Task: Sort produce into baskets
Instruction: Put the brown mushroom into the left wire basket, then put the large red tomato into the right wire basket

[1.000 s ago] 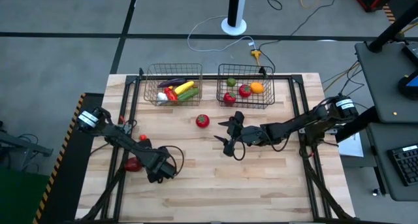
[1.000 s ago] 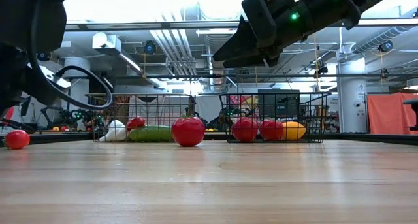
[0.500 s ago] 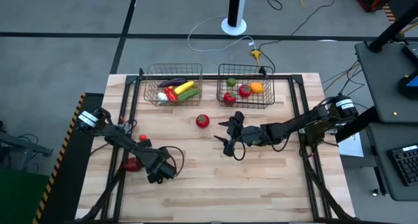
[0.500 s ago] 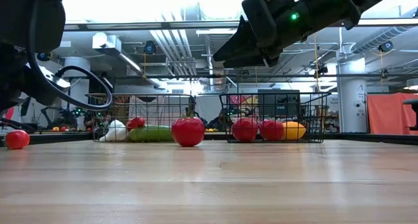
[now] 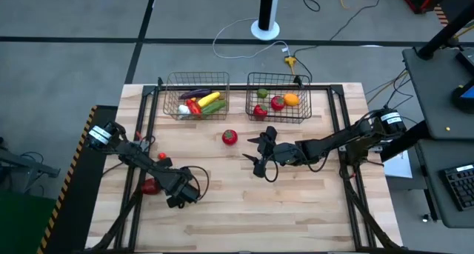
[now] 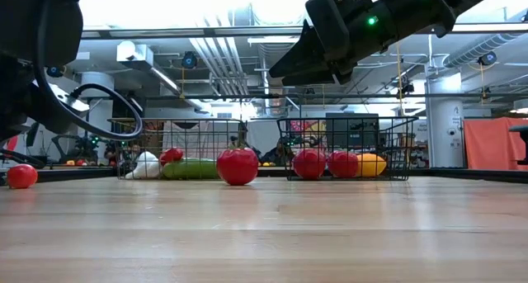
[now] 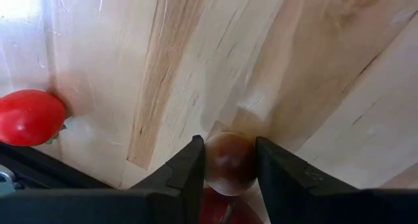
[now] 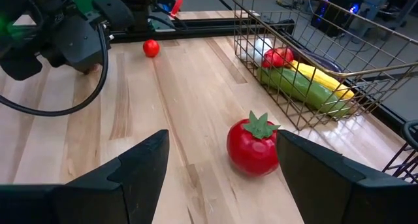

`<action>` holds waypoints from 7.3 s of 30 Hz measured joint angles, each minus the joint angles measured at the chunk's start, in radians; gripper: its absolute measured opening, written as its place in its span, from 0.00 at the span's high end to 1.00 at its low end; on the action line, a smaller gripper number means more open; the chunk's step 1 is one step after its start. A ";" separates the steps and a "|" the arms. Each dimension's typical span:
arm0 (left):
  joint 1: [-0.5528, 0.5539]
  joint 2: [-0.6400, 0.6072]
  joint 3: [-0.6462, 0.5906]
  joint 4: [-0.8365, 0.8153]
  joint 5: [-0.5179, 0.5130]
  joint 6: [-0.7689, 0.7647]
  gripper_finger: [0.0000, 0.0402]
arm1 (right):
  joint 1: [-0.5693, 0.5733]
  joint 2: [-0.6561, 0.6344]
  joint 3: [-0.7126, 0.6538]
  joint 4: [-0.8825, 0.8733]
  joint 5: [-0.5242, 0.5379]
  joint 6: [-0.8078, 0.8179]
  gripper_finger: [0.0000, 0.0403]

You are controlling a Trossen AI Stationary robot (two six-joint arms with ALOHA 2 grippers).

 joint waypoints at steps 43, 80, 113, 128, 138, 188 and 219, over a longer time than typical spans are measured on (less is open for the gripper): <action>0.591 -0.313 0.237 0.282 -0.530 0.984 0.73 | -0.019 0.000 0.000 -0.021 0.000 -0.037 0.32; 1.337 -0.205 0.204 0.522 -0.099 1.143 0.69 | -0.045 -0.002 0.051 -0.118 -0.016 0.194 0.32; 0.850 -0.690 -0.147 0.659 -0.248 0.821 0.58 | -0.033 0.121 0.336 -0.412 -0.016 -0.045 0.33; 0.580 -0.819 -0.178 0.666 -0.460 0.723 0.58 | -0.121 0.347 0.409 -0.298 -0.014 -0.093 0.31; 0.570 -0.815 -0.177 0.666 -0.500 0.723 0.58 | -0.157 0.395 0.458 -0.341 -0.018 -0.058 0.16; 0.570 -0.706 -0.175 0.735 -0.498 0.720 0.58 | -0.193 0.506 0.497 -0.344 -0.077 0.016 0.23; 0.431 -0.695 -0.173 0.760 -0.498 0.585 0.58 | -0.490 -0.093 0.498 -1.080 -0.172 0.303 0.23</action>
